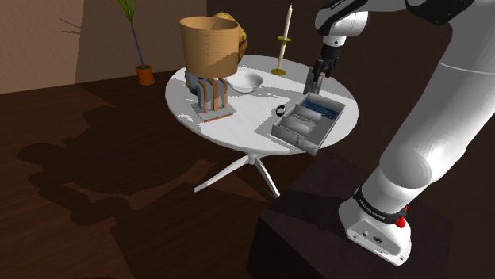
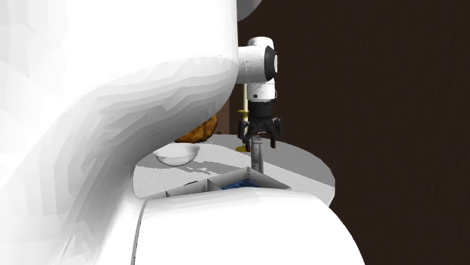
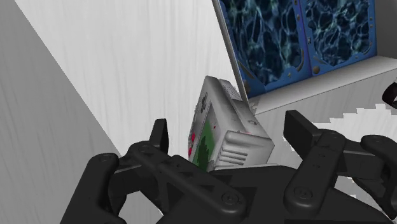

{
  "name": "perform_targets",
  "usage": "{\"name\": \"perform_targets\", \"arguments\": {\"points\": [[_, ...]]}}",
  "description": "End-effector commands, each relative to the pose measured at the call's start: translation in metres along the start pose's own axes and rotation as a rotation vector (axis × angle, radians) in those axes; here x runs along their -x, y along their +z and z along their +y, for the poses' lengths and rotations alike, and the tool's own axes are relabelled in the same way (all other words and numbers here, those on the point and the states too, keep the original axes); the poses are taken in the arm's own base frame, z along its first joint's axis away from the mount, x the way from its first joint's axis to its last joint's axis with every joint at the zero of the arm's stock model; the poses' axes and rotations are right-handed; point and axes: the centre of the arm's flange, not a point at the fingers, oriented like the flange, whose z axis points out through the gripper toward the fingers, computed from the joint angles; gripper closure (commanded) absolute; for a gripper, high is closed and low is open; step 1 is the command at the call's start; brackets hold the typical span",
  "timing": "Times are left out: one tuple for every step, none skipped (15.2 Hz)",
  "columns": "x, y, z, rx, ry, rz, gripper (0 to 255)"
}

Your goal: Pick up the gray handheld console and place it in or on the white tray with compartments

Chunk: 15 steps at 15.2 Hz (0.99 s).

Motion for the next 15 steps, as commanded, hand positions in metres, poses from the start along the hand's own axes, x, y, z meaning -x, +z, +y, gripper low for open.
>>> {"name": "perform_targets", "arguments": {"points": [[-0.0003,0.0007,0.0001,0.0,0.0,0.0,0],[-0.0003,0.0007,0.0001,0.0,0.0,0.0,0],[-0.0003,0.0007,0.0001,0.0,0.0,0.0,0],[-0.0003,0.0007,0.0001,0.0,0.0,0.0,0],[-0.0003,0.0006,0.0,0.0,0.0,0.0,0],[-0.0003,0.0006,0.0,0.0,0.0,0.0,255],[-0.0003,0.0006,0.0,0.0,0.0,0.0,255],[-0.0003,0.0006,0.0,0.0,0.0,0.0,255],[-0.0004,0.0007,0.0001,0.0,0.0,0.0,255],[-0.0004,0.0006,0.0001,0.0,0.0,0.0,255],[-0.0003,0.0006,0.0,0.0,0.0,0.0,255],[-0.0002,0.0005,-0.0001,0.0,0.0,0.0,255],[0.0,0.0005,-0.0001,0.0,0.0,0.0,255],[0.0001,0.0005,0.0,0.0,0.0,0.0,255],[-0.0003,0.0007,0.0001,0.0,0.0,0.0,255]]}}
